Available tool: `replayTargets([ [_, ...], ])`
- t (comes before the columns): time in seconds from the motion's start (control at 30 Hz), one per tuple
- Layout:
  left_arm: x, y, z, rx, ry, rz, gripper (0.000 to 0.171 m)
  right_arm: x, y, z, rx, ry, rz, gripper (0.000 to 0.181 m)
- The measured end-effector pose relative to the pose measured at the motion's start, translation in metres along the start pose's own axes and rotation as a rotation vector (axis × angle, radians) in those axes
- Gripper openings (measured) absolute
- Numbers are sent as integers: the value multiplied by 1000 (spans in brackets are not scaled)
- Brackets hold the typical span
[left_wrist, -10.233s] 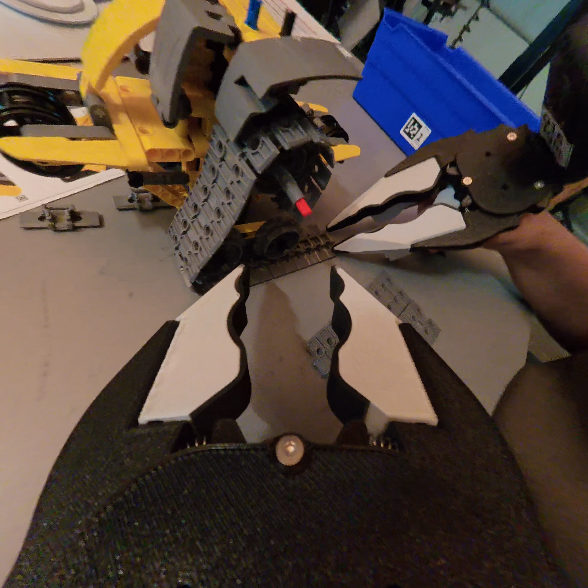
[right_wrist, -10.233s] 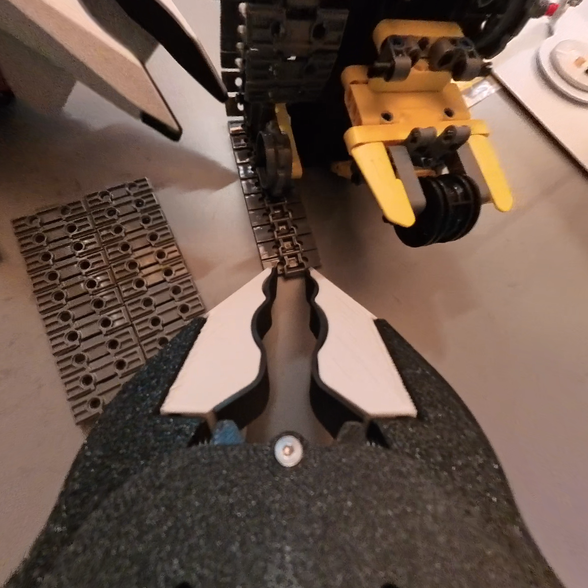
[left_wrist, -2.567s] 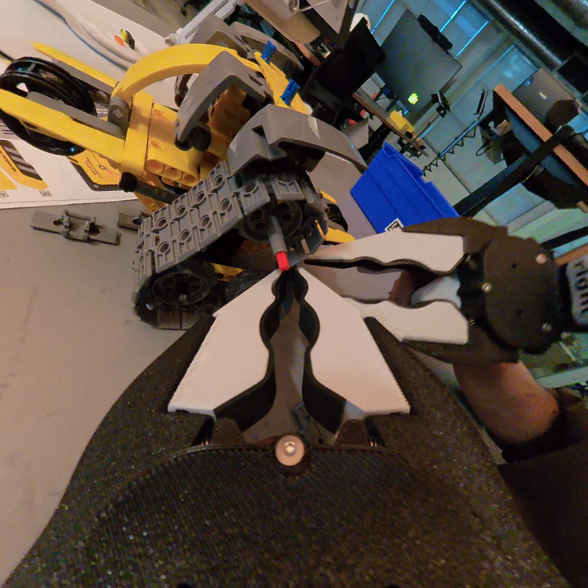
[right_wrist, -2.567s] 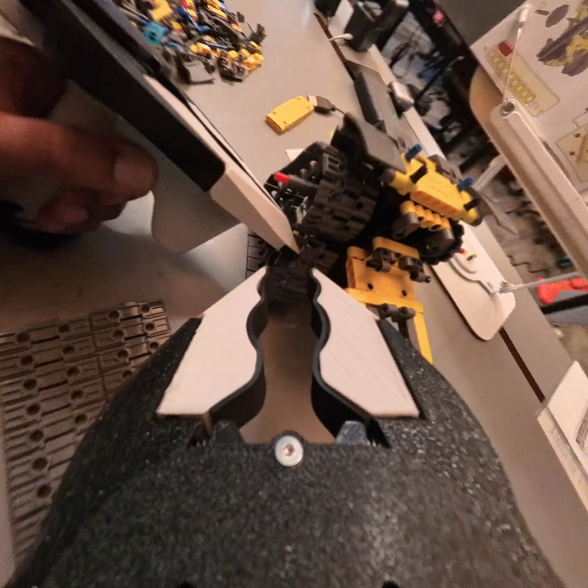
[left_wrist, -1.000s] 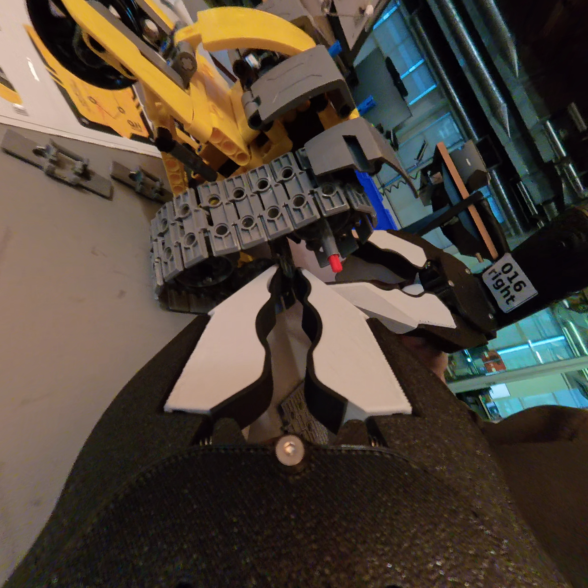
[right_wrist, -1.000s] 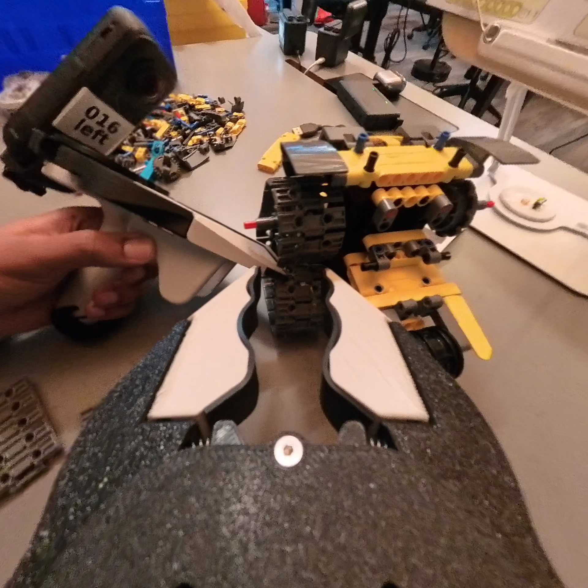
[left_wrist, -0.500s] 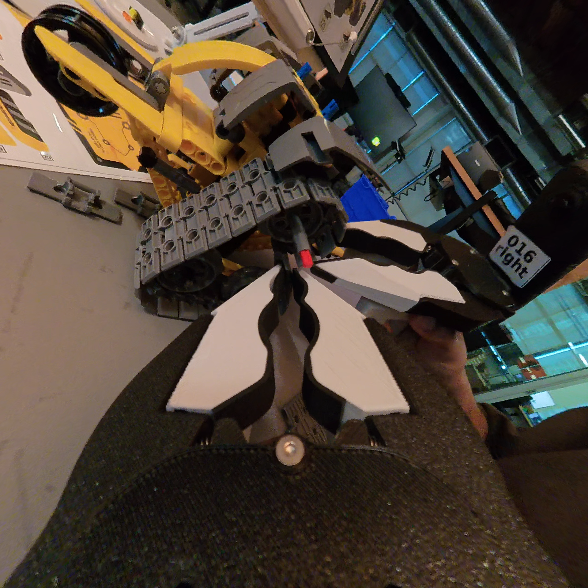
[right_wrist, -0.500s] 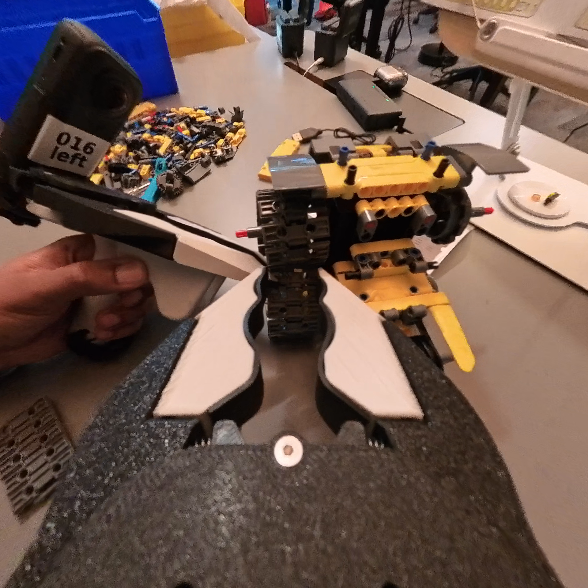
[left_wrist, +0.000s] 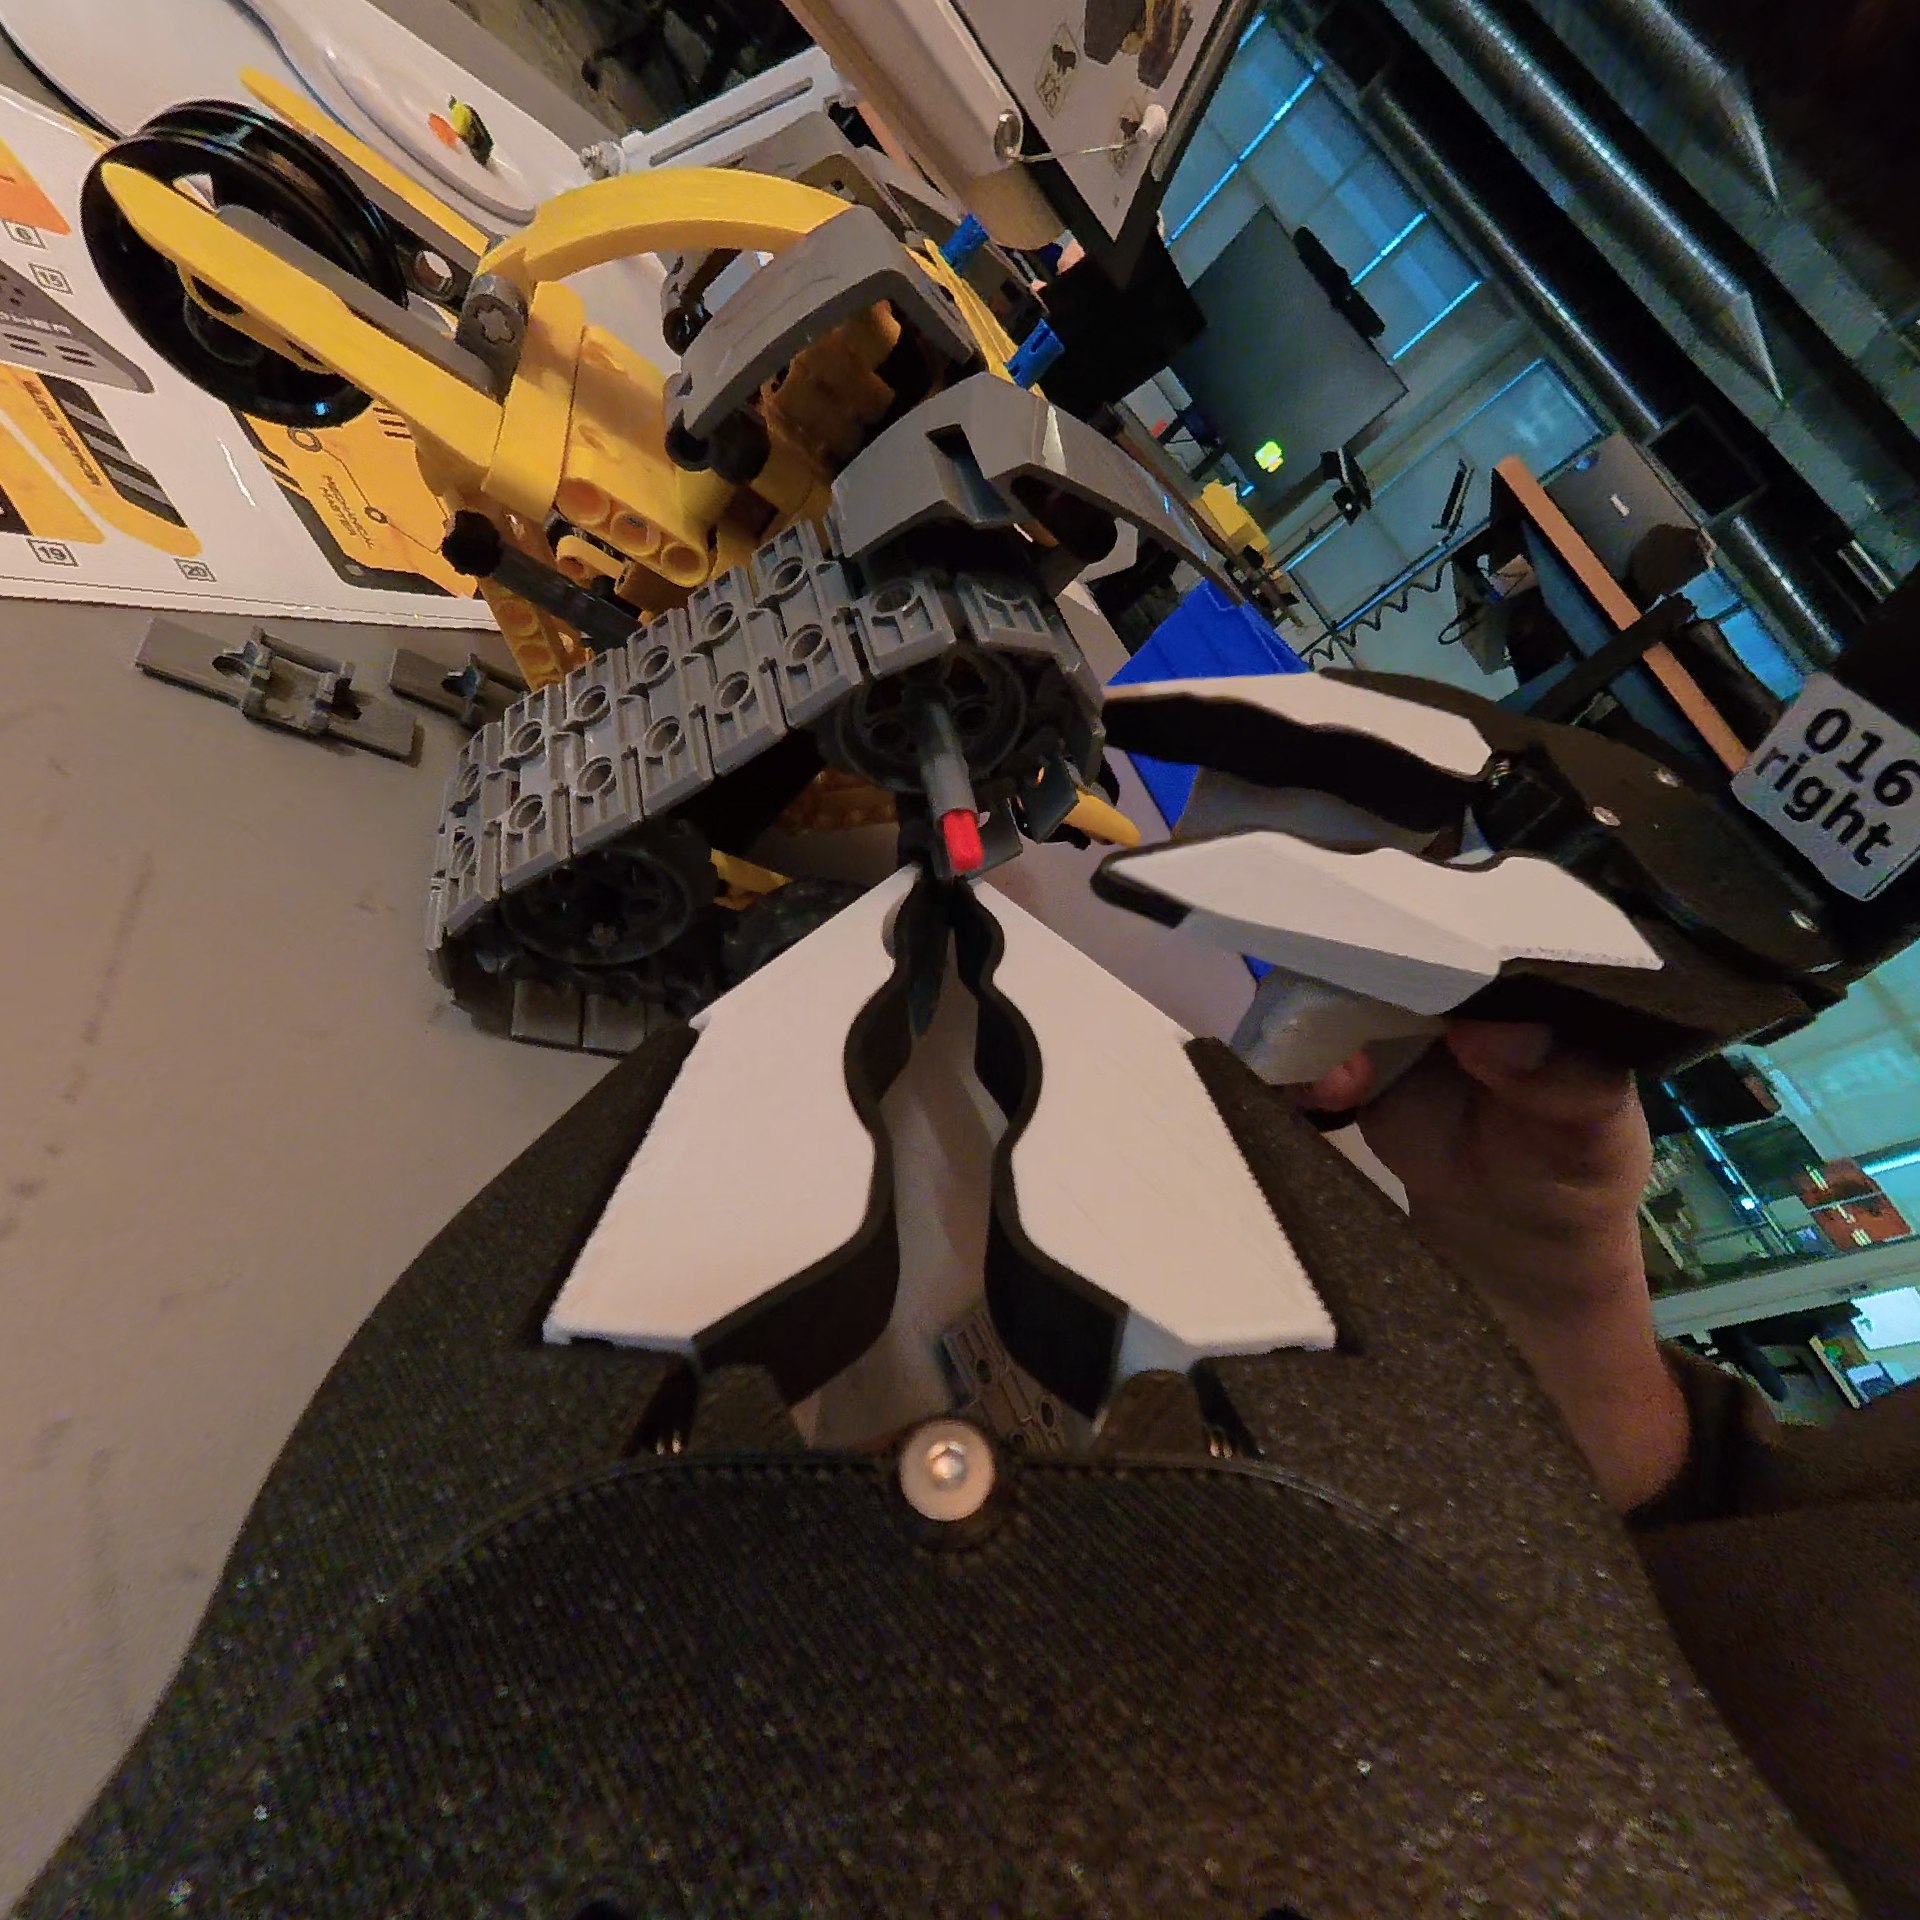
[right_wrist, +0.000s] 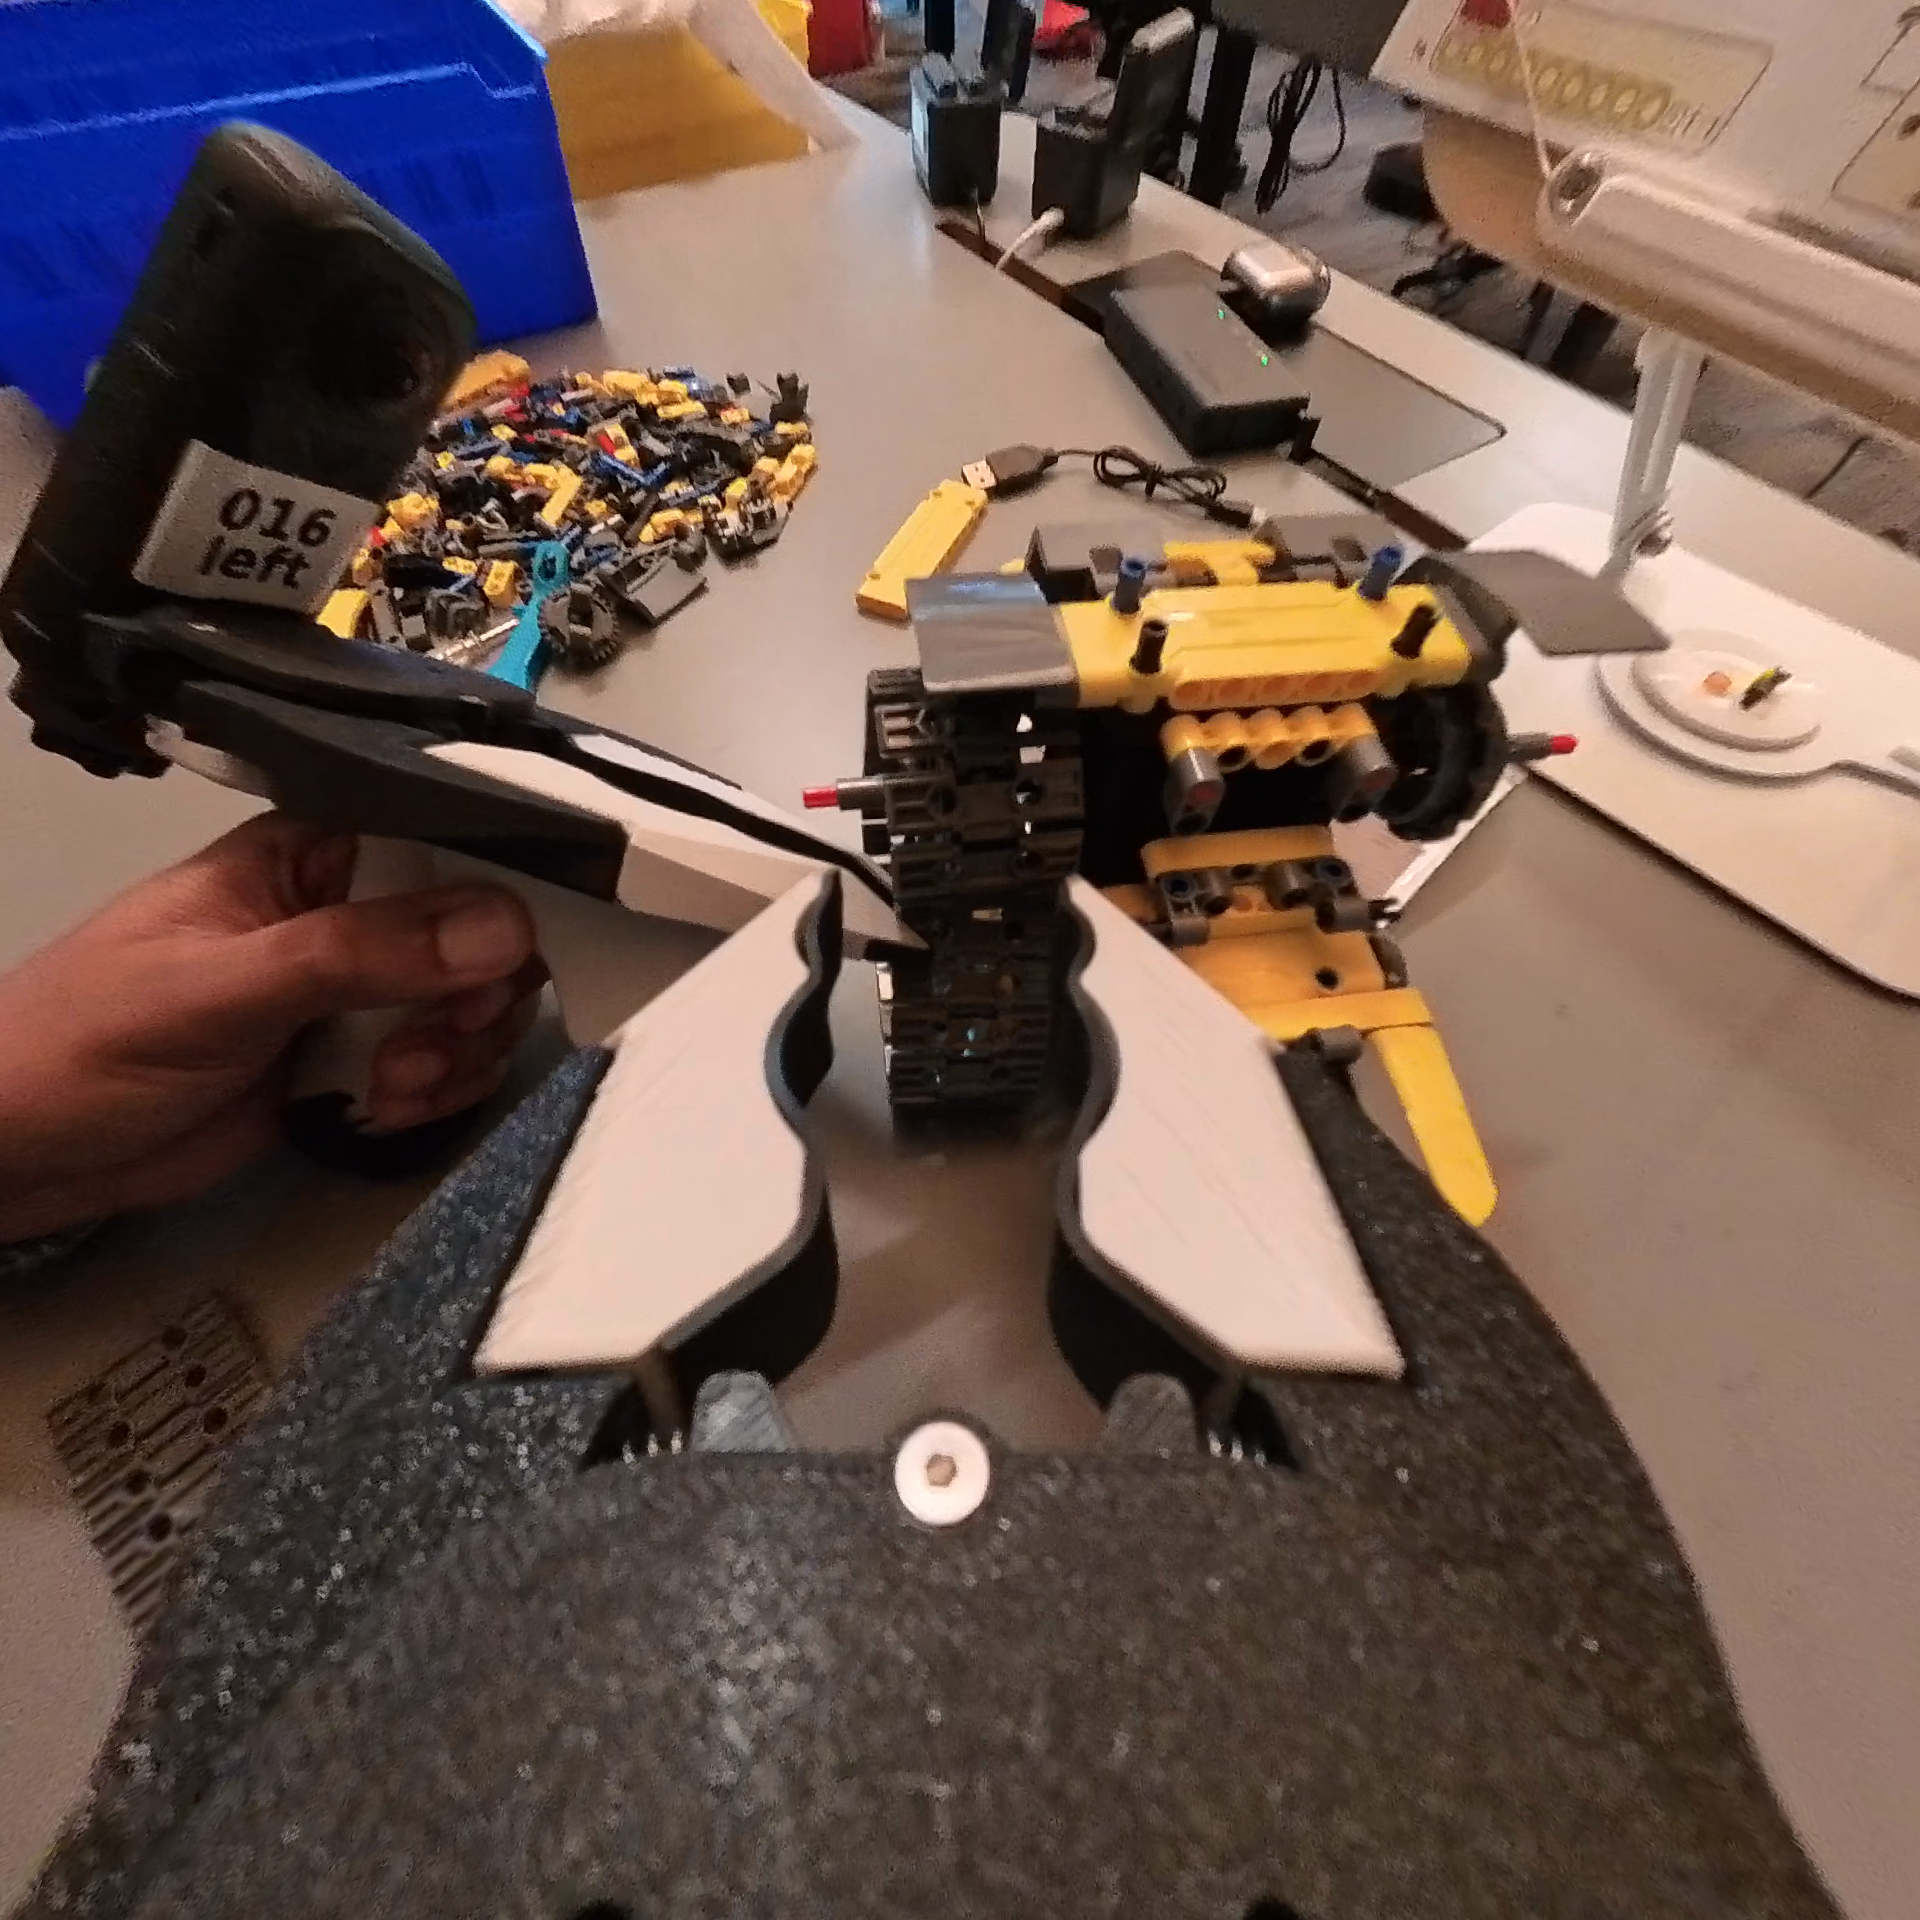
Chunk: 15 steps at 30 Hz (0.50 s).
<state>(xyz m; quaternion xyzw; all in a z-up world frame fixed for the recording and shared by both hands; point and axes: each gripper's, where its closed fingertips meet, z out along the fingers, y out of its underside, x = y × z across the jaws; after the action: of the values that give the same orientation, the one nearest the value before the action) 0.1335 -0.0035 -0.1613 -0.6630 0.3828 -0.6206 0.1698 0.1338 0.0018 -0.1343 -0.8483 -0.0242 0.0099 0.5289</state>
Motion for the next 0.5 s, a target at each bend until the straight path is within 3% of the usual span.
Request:
replayTargets([
  [0.27,1,0,0,3,1,7,0,10,-8,4,-7,30,-112,46],
  [0.43,1,-1,-1,6,-1,9,0,9,1,14,-123,-17,-158,50],
  [0.5,0,-1,-1,7,-3,12,0,10,2,17,-154,-16,-194,44],
])
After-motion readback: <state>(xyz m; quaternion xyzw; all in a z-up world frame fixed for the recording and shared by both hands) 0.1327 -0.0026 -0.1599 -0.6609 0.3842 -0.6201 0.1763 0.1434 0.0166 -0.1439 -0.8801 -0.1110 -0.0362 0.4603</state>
